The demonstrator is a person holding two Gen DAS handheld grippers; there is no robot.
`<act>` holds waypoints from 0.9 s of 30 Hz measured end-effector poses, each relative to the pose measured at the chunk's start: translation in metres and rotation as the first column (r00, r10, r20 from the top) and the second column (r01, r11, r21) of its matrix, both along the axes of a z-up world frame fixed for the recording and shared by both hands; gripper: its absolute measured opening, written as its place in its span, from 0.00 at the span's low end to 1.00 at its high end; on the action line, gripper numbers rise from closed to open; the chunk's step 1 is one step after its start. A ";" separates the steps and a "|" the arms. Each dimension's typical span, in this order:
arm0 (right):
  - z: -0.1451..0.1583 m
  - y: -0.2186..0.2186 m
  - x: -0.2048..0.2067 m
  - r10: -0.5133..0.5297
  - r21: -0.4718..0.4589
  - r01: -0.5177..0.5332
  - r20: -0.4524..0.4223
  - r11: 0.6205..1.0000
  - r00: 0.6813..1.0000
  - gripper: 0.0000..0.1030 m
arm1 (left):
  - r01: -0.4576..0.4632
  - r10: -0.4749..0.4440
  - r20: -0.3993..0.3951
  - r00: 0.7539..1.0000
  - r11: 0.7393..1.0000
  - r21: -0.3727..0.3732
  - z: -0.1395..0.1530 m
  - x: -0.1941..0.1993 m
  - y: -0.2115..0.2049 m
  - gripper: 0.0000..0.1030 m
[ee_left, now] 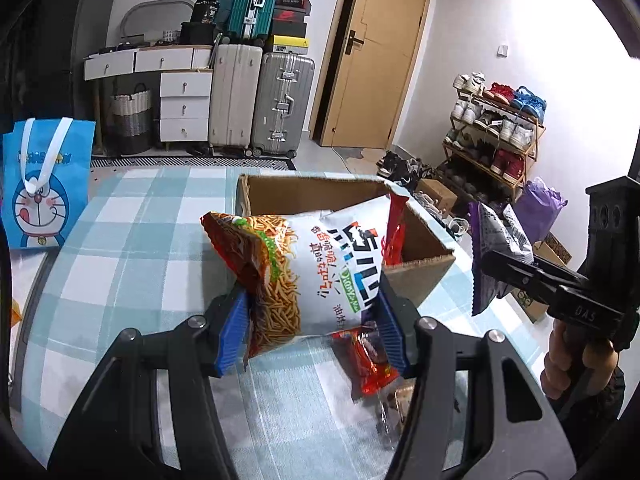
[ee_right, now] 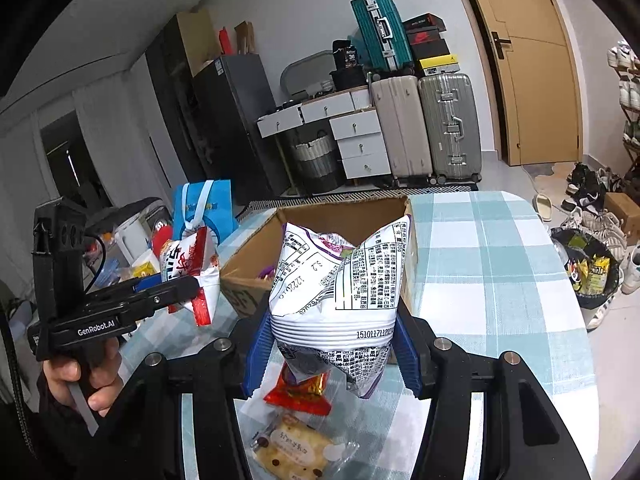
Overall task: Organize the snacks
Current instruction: 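Lift both bags and lower them into the box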
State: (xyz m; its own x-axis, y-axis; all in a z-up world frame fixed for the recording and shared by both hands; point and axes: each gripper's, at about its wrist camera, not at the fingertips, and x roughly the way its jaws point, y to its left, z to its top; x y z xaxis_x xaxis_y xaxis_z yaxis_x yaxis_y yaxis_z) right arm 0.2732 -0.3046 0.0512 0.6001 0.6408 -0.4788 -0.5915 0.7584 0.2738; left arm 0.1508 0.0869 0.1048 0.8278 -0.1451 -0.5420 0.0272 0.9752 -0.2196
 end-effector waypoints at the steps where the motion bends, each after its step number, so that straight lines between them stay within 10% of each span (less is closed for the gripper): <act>1: 0.003 0.001 0.001 0.000 -0.001 0.000 0.005 1.000 1.000 0.52 | -0.001 0.001 0.005 1.000 1.000 0.002 0.003 0.001 0.001 0.53; 27: 0.021 0.026 0.062 -0.050 0.078 0.051 -0.024 0.996 0.998 0.53 | -0.061 0.061 -0.001 0.998 0.998 -0.004 0.024 0.082 0.014 0.53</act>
